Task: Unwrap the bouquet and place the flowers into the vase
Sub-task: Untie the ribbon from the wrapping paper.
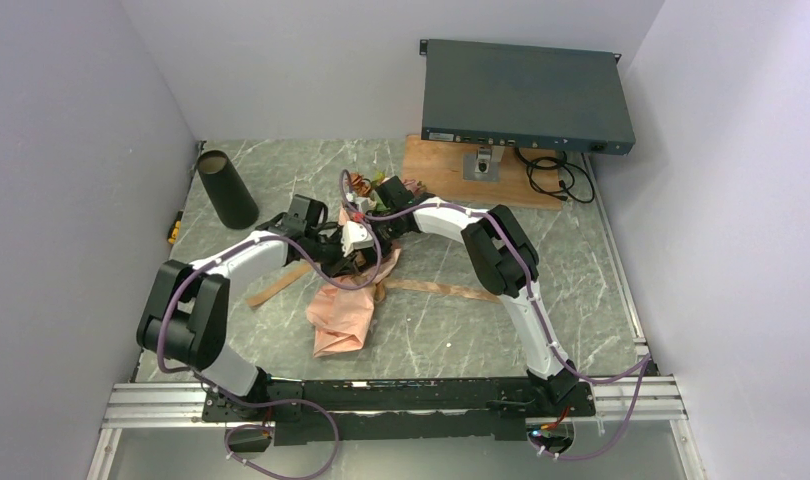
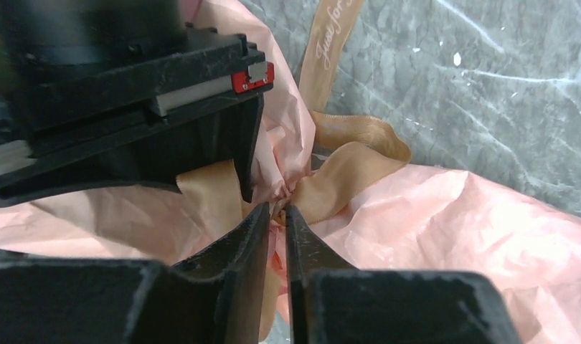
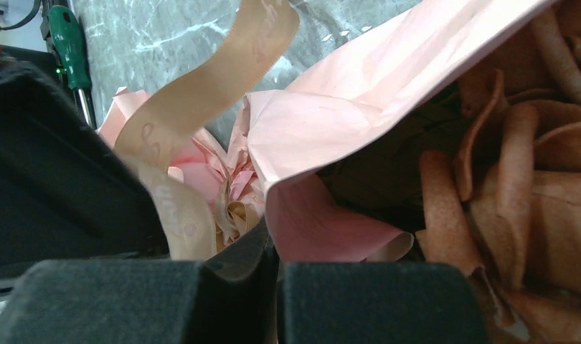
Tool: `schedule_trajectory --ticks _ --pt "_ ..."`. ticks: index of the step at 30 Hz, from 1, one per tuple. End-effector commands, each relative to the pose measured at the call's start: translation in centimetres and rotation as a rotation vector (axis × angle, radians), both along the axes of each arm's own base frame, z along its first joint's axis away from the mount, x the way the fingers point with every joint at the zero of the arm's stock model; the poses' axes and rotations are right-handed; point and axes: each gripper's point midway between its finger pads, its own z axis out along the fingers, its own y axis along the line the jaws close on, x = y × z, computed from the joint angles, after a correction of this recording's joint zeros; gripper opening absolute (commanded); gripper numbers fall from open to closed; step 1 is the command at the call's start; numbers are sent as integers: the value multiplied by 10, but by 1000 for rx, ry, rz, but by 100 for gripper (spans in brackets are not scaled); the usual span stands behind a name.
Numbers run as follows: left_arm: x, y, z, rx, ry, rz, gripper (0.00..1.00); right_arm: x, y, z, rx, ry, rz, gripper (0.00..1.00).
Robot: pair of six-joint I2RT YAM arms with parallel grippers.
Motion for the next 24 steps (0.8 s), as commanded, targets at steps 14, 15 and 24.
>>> schedule_trajectory --ticks 14,15,24 --pt "12 13 -42 145 -22 -5 42 0 -51 -84 -279 13 -49 0" --pt "12 14 -43 152 -18 -3 42 1 -51 -84 -280 12 -49 0" --pt "10 14 -36 146 23 23 4 3 -57 -87 -291 4 -48 0"
